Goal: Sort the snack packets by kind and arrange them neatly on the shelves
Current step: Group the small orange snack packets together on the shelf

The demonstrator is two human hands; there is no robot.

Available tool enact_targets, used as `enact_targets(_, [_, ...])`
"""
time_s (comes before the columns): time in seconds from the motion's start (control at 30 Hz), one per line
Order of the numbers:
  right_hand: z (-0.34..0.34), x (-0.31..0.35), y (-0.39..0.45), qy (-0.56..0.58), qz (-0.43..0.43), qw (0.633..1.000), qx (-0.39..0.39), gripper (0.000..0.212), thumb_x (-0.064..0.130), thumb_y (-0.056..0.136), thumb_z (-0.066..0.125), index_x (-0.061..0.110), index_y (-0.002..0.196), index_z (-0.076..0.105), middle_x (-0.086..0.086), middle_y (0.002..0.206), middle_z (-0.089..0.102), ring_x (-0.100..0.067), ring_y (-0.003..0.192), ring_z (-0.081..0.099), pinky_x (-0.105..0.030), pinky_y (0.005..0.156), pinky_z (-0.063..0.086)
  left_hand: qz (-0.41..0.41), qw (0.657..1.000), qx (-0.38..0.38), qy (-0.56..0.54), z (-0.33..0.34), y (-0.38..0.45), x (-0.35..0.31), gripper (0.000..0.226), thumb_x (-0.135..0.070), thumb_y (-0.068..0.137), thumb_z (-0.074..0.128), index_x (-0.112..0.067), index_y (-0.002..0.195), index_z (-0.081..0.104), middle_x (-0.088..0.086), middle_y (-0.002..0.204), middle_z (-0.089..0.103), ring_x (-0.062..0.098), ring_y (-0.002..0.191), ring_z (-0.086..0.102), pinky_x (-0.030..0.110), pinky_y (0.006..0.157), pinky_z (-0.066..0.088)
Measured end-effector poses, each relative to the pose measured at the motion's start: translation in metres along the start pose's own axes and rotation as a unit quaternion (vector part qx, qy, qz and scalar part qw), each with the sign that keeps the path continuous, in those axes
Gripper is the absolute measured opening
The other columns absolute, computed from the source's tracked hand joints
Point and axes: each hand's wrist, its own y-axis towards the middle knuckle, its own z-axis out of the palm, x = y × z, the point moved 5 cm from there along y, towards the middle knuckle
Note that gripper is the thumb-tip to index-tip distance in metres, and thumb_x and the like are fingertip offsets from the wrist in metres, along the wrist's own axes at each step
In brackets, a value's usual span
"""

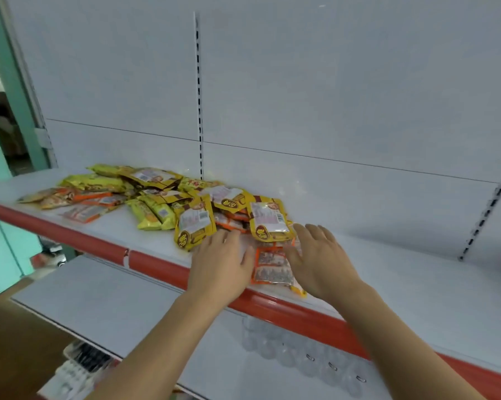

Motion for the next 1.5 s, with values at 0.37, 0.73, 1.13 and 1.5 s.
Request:
enact_targets(0.37, [0.032,0.018,0.088,0.030,0.049,0.998,0.012,0.060,0.047,0.100,0.038,0.022,0.153,0.030,-0.006,0.140,0.054,-0.028,0.139,0.036,-0.044,0.113,0.035,0.067,0.997,0.013,-0.033,0.010,0.084,0.036,0.049,-0.040,0.106,0.046,-0.016,0.148,0.049,0.004,0.141,0.056,0.026,0.131,0.049,0.037,0.107,0.041])
enact_targets(0.73, [0.035,0.043,0.099,0.023,0.161,0.987,-0.018,0.053,0.044,0.100,0.038,0.024,0.149,0.038,-0.005,0.137,0.055,-0.030,0.137,0.040,-0.044,0.111,0.037,0.181,0.982,0.020,-0.060,0.015,0.124,0.077,0.042,-0.041,0.103,0.046,-0.014,0.129,0.065,0.003,0.127,0.063,0.028,0.121,0.055,0.040,0.104,0.043])
enact_targets(1.13, [0.016,0.016,0.011,0.006,0.261,0.965,0.035,0.066,0.042,0.097,0.051,0.023,0.155,0.025,-0.008,0.149,0.047,-0.030,0.136,0.043,-0.039,0.107,0.039,0.336,0.930,0.115,-0.098,0.028,0.075,0.004,0.032,-0.046,0.103,0.050,-0.017,0.102,0.063,0.001,0.096,0.068,0.026,0.096,0.061,0.039,0.073,0.046])
enact_targets(1.5, [0.009,-0.011,-0.009,0.107,0.261,0.958,0.049,0.080,0.055,0.080,0.076,0.022,0.145,0.044,0.007,0.098,0.059,-0.014,0.092,0.056,-0.024,0.077,0.038,0.271,0.951,0.136,-0.067,0.032,0.068,-0.008,0.029,-0.045,0.103,0.055,-0.019,0.112,0.046,0.002,0.098,0.067,0.027,0.094,0.066,0.041,0.070,0.048])
